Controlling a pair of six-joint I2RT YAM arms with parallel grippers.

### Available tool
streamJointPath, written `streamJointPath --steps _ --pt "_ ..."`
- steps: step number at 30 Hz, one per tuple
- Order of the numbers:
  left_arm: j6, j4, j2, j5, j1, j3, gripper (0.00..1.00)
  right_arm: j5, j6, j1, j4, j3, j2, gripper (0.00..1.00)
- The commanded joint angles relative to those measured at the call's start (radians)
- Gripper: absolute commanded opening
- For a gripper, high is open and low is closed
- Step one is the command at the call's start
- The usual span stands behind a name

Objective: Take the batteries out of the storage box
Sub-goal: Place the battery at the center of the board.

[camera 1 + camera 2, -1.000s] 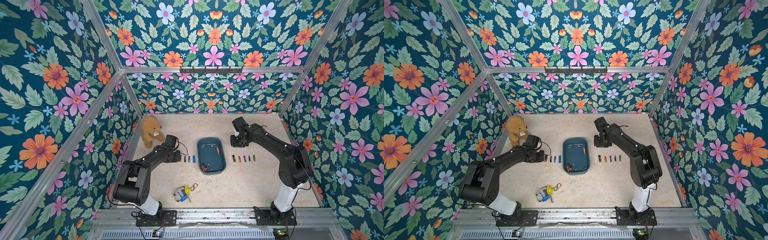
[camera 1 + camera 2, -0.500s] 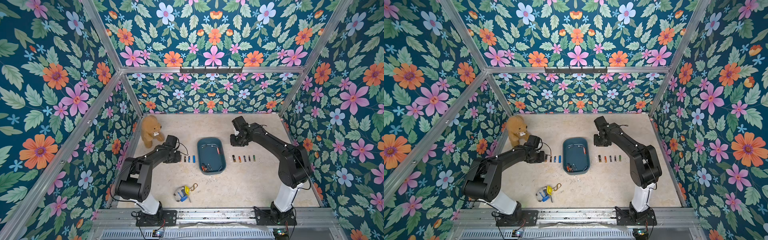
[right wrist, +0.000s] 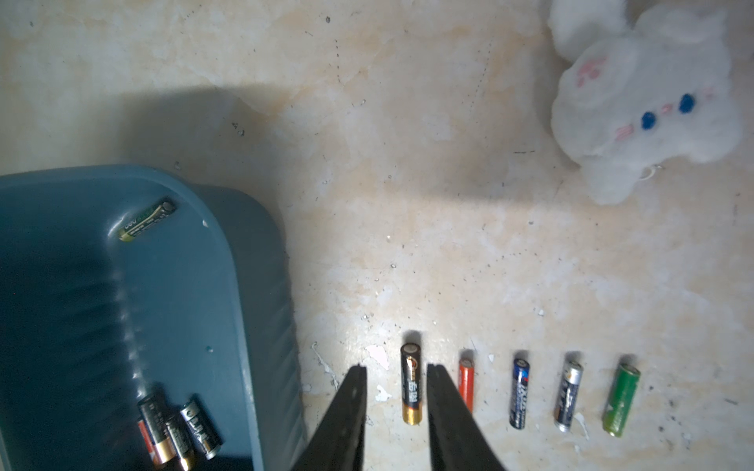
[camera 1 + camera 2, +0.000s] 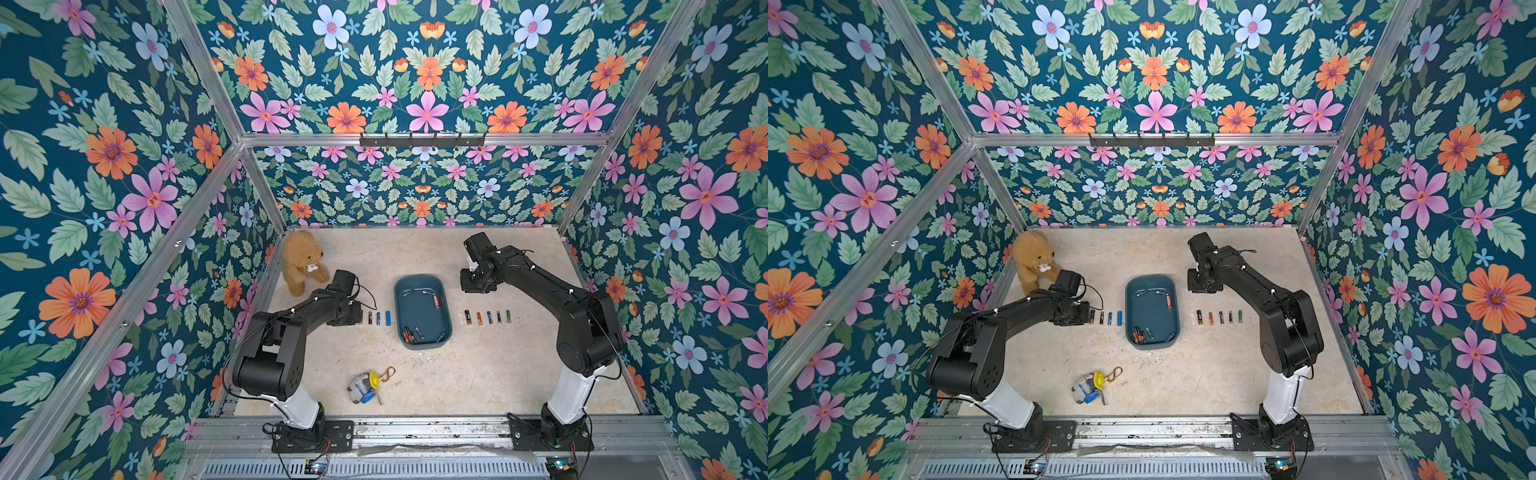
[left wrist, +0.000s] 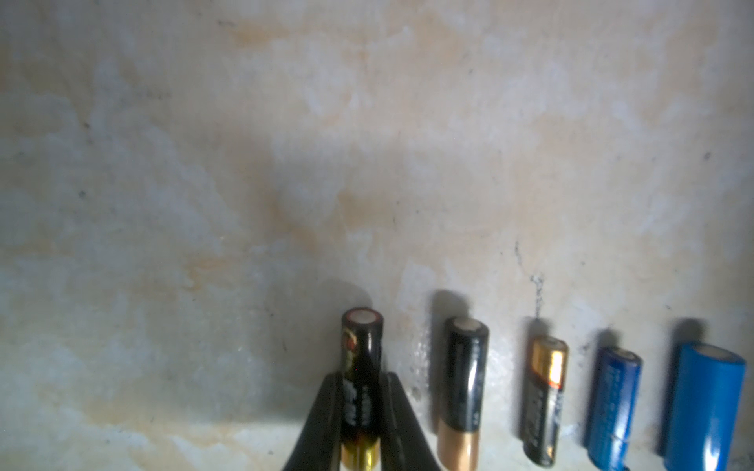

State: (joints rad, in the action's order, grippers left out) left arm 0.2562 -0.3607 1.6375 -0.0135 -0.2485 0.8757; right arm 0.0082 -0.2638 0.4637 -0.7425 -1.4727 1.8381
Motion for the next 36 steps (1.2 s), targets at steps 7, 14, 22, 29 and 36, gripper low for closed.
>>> streamJointPath --steps 7,14,22,29,36 --pt "-0.004 -0.025 -0.011 0.008 0.002 -0.001 0.22 0.014 0.005 0.001 -0.02 -0.013 -0.005 0.31" --pt "-0.006 -0.025 -0.009 -0.003 0.002 0.0 0.24 0.016 0.003 0.0 -0.023 -0.012 -0.009 0.32" --pt "-0.006 -0.024 -0.005 -0.011 0.002 0.002 0.26 0.019 0.005 0.001 -0.027 -0.019 -0.01 0.32" --pt "-0.007 -0.024 -0.016 -0.006 0.002 0.002 0.28 0.022 0.005 0.001 -0.03 -0.021 -0.012 0.32" --pt "-0.011 -0.022 -0.031 -0.005 0.002 -0.001 0.28 0.022 0.005 0.001 -0.03 -0.015 -0.015 0.32"
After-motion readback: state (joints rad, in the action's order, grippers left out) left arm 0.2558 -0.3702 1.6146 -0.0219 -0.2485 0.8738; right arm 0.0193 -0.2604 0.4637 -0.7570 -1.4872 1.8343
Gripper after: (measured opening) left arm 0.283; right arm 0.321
